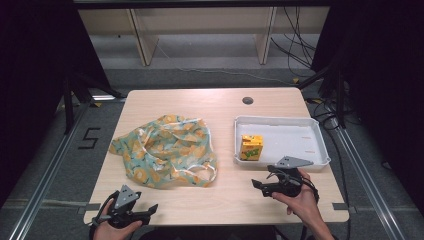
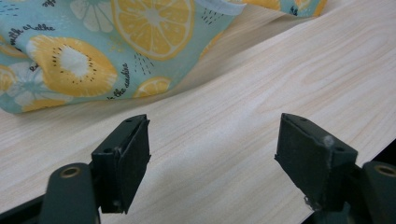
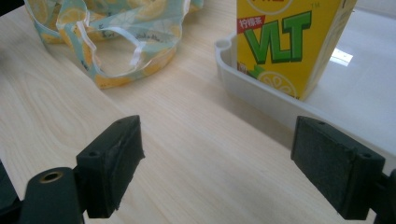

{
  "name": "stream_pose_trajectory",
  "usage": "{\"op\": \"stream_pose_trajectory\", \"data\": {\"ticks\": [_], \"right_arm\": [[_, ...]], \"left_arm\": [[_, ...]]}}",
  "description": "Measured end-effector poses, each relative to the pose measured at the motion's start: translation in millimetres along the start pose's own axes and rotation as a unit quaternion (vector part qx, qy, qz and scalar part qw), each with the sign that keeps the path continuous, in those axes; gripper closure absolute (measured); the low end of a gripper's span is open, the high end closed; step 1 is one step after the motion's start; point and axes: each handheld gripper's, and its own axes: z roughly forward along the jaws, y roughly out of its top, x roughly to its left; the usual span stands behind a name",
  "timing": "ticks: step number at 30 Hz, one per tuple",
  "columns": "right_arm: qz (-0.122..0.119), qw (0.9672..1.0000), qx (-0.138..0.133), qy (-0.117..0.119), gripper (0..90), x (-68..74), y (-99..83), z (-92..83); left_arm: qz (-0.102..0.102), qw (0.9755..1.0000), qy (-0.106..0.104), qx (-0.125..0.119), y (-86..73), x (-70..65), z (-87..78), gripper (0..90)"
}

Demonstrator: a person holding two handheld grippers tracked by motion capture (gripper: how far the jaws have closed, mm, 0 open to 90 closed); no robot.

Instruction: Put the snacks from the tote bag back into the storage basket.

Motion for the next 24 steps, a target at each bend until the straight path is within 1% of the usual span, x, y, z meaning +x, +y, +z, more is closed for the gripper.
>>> {"op": "stream_pose_trajectory", "data": {"ticks": [1,2,3,4,5,6,7,8,9,10,11,12,13,14,15,16,17,18,19,20,21,22,23,24], "right_arm": [[-0.007,1.0,0.0,-0.003,17.4,-1.3,-2.3,-0.7],[0.001,1.0,0.004,0.007,17.2,0.2,-4.0,-1.1],[-0.014,0.9999,-0.003,0.004,17.1,-2.0,-6.0,-0.7],[-0.011,0.9999,-0.001,0.01,16.9,-1.8,-7.5,-1.5],[-0.015,0.9999,-0.001,0.005,16.9,-2.0,-8.8,-2.0],[-0.001,0.9999,-0.003,0.01,16.8,0.5,-11.5,-2.6],[-0.005,1.0,0.003,0.006,16.7,0.0,-12.9,-4.2],[-0.017,0.9998,-0.005,0.009,16.7,-2.2,-14.6,-3.4],[-0.016,0.9999,-0.003,0.002,16.6,-1.9,-15.8,-4.9],[-0.014,0.9998,-0.007,0.012,16.7,-2.1,-17.4,-4.5],[0.0,1.0,-0.002,0.009,16.8,0.6,-19.7,-5.9],[0.001,1.0,0.003,0.002,17.1,1.4,-20.8,-7.7],[-0.008,1.0,0.0,-0.001,17.3,0.6,-22.4,-7.5],[-0.004,1.0,0.006,-0.006,17.3,0.8,-24.2,-8.2],[-0.016,0.9998,0.004,-0.008,17.3,-1.6,-26.1,-8.8],[-0.004,0.9999,0.016,-0.006,17.3,0.5,-27.8,-10.1],[-0.016,0.9998,0.009,-0.008,17.3,-1.4,-29.1,-10.0],[-0.021,0.9997,0.011,-0.012,17.3,-1.9,-29.9,-10.9],[-0.006,0.9997,0.015,-0.016,17.3,1.2,-31.3,-13.0],[-0.006,0.9997,0.015,-0.016,17.3,1.3,-32.7,-13.2],[-0.02,0.9996,0.012,-0.015,17.2,-1.4,-34.0,-14.0],[-0.023,0.9994,0.016,-0.02,17.1,-1.7,-35.7,-15.6],[-0.021,0.9995,0.014,-0.019,17.1,-1.7,-37.1,-15.2],[-0.022,0.9993,0.017,-0.024,17.0,-1.6,-38.5,-16.0]], "left_arm": [[0.0,1.0,-0.004,0.001,0.0,0.4,-0.2,25.3],[0.0,1.0,0.0,0.0,0.0,0.0,0.0,25.3],[0.0,1.0,-0.002,0.0,0.0,0.2,-0.2,25.3],[0.001,1.0,-0.002,-0.001,-0.1,0.3,0.1,25.3],[0.0,1.0,-0.004,0.0,-0.1,0.3,0.0,25.3],[0.001,1.0,-0.004,0.0,-0.1,0.4,0.0,25.3],[0.001,1.0,-0.004,0.0,-0.1,0.3,0.1,25.3],[0.001,1.0,-0.004,0.0,-0.1,0.3,0.1,25.3],[0.002,1.0,0.001,0.001,0.0,-0.1,-0.2,25.3],[0.013,0.9999,-0.002,0.008,0.0,1.4,-0.8,25.3],[0.009,0.9999,-0.004,0.011,-0.3,1.6,0.0,25.3],[0.01,0.9999,-0.005,0.006,-0.8,1.5,1.0,25.3],[0.011,0.9999,-0.005,0.007,-0.4,1.4,0.6,25.3],[0.01,0.9999,-0.006,0.002,-0.6,0.9,0.1,25.3],[0.013,0.9999,-0.006,-0.001,-0.6,1.3,0.2,25.3],[0.013,0.9999,-0.006,0.005,-0.3,1.5,-0.2,25.3],[0.012,0.9999,-0.005,0.006,-0.3,1.4,0.2,25.3],[0.012,0.9999,-0.006,0.004,-0.4,1.4,0.7,25.2],[0.013,0.9999,-0.007,0.006,-0.3,1.3,0.4,25.2],[0.014,0.9999,-0.006,0.004,-0.2,1.2,0.3,25.3],[0.015,0.9999,-0.006,0.006,-0.1,1.5,0.0,25.3],[0.014,0.9999,-0.005,0.004,-0.2,1.3,0.0,25.3],[0.014,0.9999,-0.005,0.004,-0.2,1.5,0.0,25.3],[0.014,0.9999,-0.005,0.004,-0.2,1.5,0.0,25.2]]}}
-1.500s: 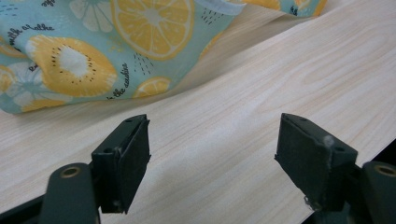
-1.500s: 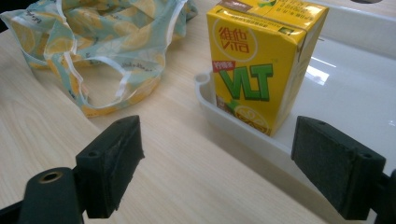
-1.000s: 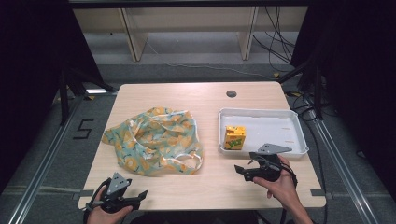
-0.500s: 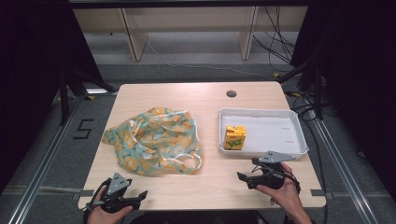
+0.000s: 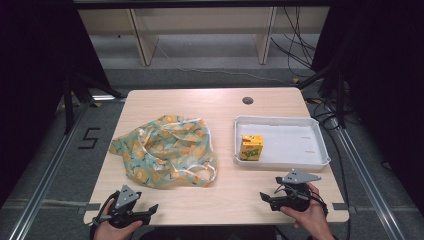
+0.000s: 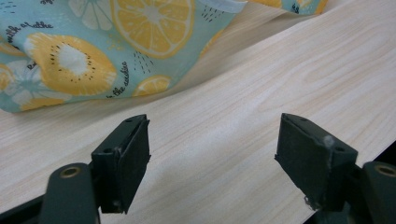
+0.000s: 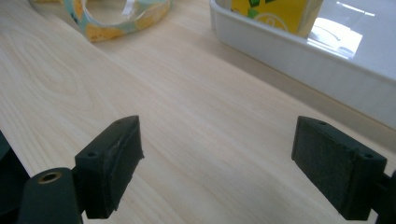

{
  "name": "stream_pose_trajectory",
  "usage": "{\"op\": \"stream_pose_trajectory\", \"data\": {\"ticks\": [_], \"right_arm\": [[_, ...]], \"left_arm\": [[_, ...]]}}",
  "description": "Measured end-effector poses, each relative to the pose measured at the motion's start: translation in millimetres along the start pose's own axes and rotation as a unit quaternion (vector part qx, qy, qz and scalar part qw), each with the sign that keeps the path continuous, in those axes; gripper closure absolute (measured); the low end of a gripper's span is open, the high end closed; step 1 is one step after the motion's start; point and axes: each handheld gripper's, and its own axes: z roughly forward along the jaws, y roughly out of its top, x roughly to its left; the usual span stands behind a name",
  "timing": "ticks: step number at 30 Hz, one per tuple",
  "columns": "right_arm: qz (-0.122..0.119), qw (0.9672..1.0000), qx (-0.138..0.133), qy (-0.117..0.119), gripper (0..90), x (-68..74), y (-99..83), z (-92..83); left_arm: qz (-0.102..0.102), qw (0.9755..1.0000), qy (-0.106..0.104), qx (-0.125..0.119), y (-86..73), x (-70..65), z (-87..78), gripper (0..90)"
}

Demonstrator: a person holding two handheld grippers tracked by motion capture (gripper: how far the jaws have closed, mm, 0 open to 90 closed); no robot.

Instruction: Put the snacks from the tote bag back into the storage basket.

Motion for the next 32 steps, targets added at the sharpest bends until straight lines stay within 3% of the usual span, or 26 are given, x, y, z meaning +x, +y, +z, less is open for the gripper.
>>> {"op": "stream_pose_trajectory", "data": {"ticks": [5,9,11,12,17,18,20,22,25,32], "right_arm": [[-0.013,0.9998,0.013,0.0,16.8,0.4,-4.4,0.1],[-0.008,0.9998,0.017,-0.008,16.8,2.7,-8.9,-2.7],[-0.017,0.9997,0.014,-0.007,17.0,0.8,-10.6,-3.0],[-0.008,0.9998,0.018,-0.006,17.0,1.9,-11.5,-3.5],[-0.014,0.9996,0.017,-0.015,17.0,1.2,-16.7,-5.8],[-0.005,0.9997,0.021,-0.012,17.0,2.4,-17.7,-7.1],[-0.017,0.9997,0.016,-0.007,17.0,0.6,-19.7,-6.6],[-0.005,0.9996,0.023,-0.013,16.9,2.9,-21.4,-8.6],[-0.022,0.9995,0.017,-0.017,16.8,1.6,-22.5,-7.7],[-0.028,0.9993,0.017,-0.017,16.8,1.0,-22.7,-7.3]], "left_arm": [[-0.007,1.0,-0.004,-0.003,-0.5,-1.1,1.1,25.3],[0.003,1.0,0.0,-0.003,-0.1,0.0,0.1,25.3],[-0.004,1.0,-0.002,-0.005,-0.4,-1.0,1.0,25.2],[-0.006,1.0,-0.003,-0.005,-0.5,-1.2,1.3,25.3],[0.0,1.0,-0.001,-0.001,-0.3,-0.3,0.5,25.2],[0.0,1.0,-0.002,-0.001,-0.3,-0.3,0.7,25.3],[-0.006,1.0,-0.004,-0.003,-0.5,-0.8,1.6,25.2],[-0.006,1.0,-0.004,-0.003,-0.5,-0.9,1.7,25.2],[-0.003,1.0,-0.003,0.006,0.2,-0.6,0.8,24.8],[-0.002,1.0,0.0,0.002,-0.1,-1.0,2.0,24.4]]}}
